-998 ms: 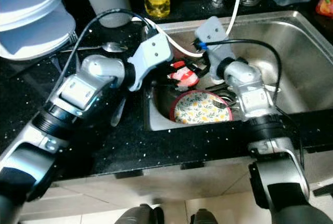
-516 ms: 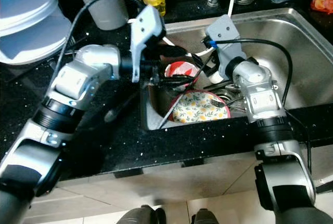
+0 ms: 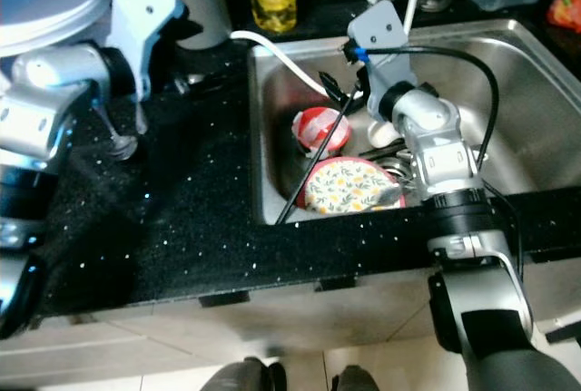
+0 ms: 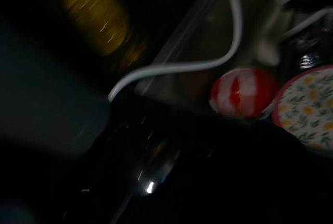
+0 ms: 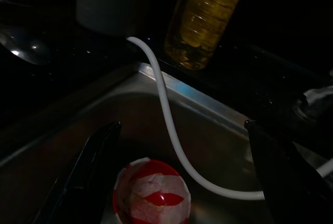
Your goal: Kitchen organization
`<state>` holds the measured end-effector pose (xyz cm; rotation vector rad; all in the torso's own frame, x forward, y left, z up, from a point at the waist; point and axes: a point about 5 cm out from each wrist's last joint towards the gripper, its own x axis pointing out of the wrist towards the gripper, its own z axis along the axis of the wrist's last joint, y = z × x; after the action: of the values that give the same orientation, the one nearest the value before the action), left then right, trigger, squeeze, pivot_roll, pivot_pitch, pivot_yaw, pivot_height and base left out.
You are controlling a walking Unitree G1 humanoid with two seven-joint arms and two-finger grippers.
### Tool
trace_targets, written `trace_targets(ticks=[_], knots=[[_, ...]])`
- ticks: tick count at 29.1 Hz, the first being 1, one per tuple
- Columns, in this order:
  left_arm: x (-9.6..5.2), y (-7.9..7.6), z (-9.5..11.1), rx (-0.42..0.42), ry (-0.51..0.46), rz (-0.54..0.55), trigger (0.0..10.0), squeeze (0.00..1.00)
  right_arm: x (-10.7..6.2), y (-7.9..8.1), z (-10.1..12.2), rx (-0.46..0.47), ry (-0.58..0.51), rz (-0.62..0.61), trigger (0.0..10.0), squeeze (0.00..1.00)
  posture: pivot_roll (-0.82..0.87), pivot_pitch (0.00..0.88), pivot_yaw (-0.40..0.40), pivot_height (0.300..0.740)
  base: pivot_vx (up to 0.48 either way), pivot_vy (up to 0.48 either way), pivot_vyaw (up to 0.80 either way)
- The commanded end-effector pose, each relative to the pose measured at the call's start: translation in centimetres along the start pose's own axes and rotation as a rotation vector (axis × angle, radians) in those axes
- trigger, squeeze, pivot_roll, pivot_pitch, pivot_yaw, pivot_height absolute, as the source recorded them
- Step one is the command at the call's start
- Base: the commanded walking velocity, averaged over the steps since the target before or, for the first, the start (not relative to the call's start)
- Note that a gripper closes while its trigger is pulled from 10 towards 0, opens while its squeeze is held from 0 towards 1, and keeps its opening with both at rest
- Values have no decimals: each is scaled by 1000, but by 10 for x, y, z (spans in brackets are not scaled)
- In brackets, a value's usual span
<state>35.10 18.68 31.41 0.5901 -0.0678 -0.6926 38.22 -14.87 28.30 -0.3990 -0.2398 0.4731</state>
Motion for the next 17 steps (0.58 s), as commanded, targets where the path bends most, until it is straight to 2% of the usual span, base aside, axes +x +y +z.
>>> trace_targets(ticks=[1, 3, 4, 5, 6, 8, 9, 10, 11, 12, 14, 16, 17], knots=[[-26, 17, -8, -15, 69, 112, 10000, 0, 3, 4, 1, 4, -7, 21, 10000, 0, 110, 101, 38, 740, 0, 0, 0], [-48, 19, -31, -116, 203, 234, 10000, 0, 7, 7, 2, 11, -12, 36, 10000, 0, 121, 103, 30, 740, 0, 0, 0], [-48, 19, -31, -116, 203, 234, 10000, 0, 7, 7, 2, 11, -12, 36, 10000, 0, 121, 103, 30, 740, 0, 0, 0], [-53, 14, -44, -175, 269, 284, 10000, 0, 8, 9, 2, 12, -13, 43, 10000, 0, 124, 105, 24, 740, 0, 0, 0], [-53, 14, -44, -175, 269, 284, 10000, 0, 8, 9, 2, 12, -13, 43, 10000, 0, 124, 105, 24, 740, 0, 0, 0], [-55, 1, -60, -272, 327, 345, 10000, 0, 10, 10, 2, 13, -14, 54, 10000, 0, 130, 109, 15, 740, 0, 0, 0], [-55, 1, -60, -272, 327, 345, 10000, 0, 10, 10, 2, 13, -14, 54, 10000, 0, 130, 109, 15, 740, 0, 0, 0], [-55, -4, -62, -294, 335, 360, 10000, 831, 11, 11, 2, 14, -14, 58, 10000, 0, 131, 111, 12, 740, 0, 0, 0], [-55, -4, -62, -294, 335, 360, 10000, 831, 11, 11, 2, 14, -14, 58, 10000, 0, 131, 111, 12, 740, 0, 0, 0], [-52, -7, -60, -318, 319, 373, 10000, 1000, 12, 12, 2, 14, -14, 62, 10000, 0, 131, 114, 9, 740, 0, 0, 0], [-49, -9, -55, -338, 295, 396, 10000, 1000, 12, 13, 2, 15, -15, 67, 10000, 0, 132, 115, 9, 740, 0, 0, 0], [-39, -9, -45, -419, 232, 457, 10000, 1000, 13, 14, 2, 18, -15, 74, 10000, 0, 129, 116, 5, 740, 0, 0, 0], [-39, -9, -45, -419, 232, 457, 10000, 1000, 13, 14, 2, 18, -15, 74, 10000, 0, 129, 116, 5, 740, 0, 0, 0]])
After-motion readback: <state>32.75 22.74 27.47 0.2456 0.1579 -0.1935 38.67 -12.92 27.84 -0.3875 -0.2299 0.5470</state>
